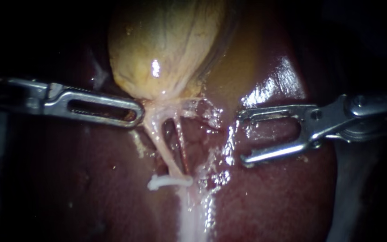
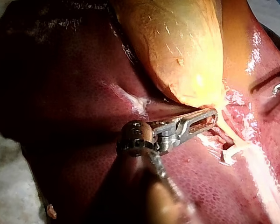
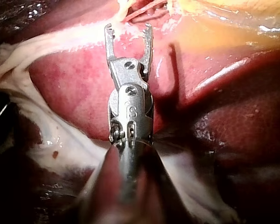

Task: Going back first clip left tube

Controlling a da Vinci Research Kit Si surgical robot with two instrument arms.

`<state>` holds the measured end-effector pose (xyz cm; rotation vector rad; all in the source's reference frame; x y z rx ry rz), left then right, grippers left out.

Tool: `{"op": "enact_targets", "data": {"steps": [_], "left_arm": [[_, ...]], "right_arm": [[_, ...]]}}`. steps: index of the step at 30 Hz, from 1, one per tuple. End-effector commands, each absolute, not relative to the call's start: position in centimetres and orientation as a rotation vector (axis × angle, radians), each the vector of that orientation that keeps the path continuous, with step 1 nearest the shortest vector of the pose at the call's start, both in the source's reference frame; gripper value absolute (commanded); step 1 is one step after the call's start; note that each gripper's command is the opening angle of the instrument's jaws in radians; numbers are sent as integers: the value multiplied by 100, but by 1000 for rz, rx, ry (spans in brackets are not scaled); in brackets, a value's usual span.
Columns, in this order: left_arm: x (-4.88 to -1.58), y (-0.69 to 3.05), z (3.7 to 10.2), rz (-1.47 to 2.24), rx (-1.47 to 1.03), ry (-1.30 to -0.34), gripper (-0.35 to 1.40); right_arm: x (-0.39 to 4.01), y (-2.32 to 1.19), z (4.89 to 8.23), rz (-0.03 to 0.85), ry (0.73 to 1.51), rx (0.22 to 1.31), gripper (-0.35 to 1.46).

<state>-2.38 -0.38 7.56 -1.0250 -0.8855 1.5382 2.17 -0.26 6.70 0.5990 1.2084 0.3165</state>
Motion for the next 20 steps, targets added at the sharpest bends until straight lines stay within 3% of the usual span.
{"op": "enact_targets", "data": {"steps": [1,10,20], "left_arm": [[-242,-39,760,1538,-1027,-882,-35],[-270,-47,785,1563,-1017,-898,-35],[-269,-48,785,1564,-1017,-899,-35]], "right_arm": [[217,-26,669,317,1208,599,50],[217,-26,669,317,1208,599,50],[217,-26,669,317,1208,599,50]]}}
